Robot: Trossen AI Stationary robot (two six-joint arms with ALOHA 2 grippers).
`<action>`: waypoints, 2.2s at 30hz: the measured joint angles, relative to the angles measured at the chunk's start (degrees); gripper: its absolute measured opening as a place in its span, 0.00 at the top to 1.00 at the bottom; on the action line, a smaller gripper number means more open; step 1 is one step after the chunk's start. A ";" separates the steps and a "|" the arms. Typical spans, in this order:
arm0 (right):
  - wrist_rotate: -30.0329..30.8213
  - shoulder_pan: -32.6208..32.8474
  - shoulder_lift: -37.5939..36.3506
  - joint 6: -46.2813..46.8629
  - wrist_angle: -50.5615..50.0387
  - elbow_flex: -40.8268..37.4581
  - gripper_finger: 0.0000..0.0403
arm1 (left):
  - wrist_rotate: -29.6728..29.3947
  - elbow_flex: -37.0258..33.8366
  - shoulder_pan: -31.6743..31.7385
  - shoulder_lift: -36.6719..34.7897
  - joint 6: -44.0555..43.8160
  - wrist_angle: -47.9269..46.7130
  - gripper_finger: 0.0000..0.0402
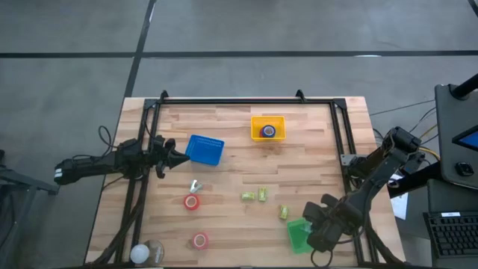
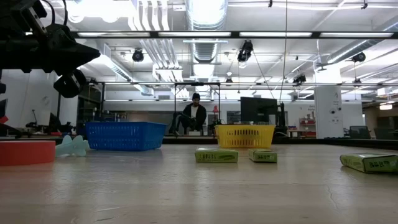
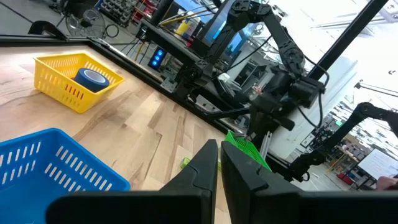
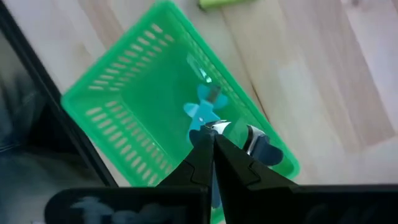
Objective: Pick and place Stapler, Stapler remover, tape
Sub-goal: Put the black staple remover into the green bin, then put the right green stapler pin box into the blue bin
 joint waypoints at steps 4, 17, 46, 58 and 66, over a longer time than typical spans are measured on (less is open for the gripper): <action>-2.00 0.00 -0.01 2.90 0.33 -0.97 0.98 | 0.00 -0.01 0.00 0.00 -0.01 0.00 0.94; 0.38 -0.07 -0.04 3.47 -0.89 0.48 0.84 | 0.00 0.01 0.02 0.00 -0.01 0.00 0.94; 27.06 -4.85 -1.14 -19.86 0.65 7.52 0.65 | 0.00 -0.01 0.00 0.00 0.01 0.00 0.94; 29.13 -9.65 -0.98 -31.03 10.33 6.79 0.68 | 0.00 0.00 0.01 0.00 -0.01 -0.01 0.94; 32.98 -12.24 -0.96 -41.46 24.04 4.18 0.67 | 0.00 -0.01 0.02 0.00 -0.01 0.00 0.94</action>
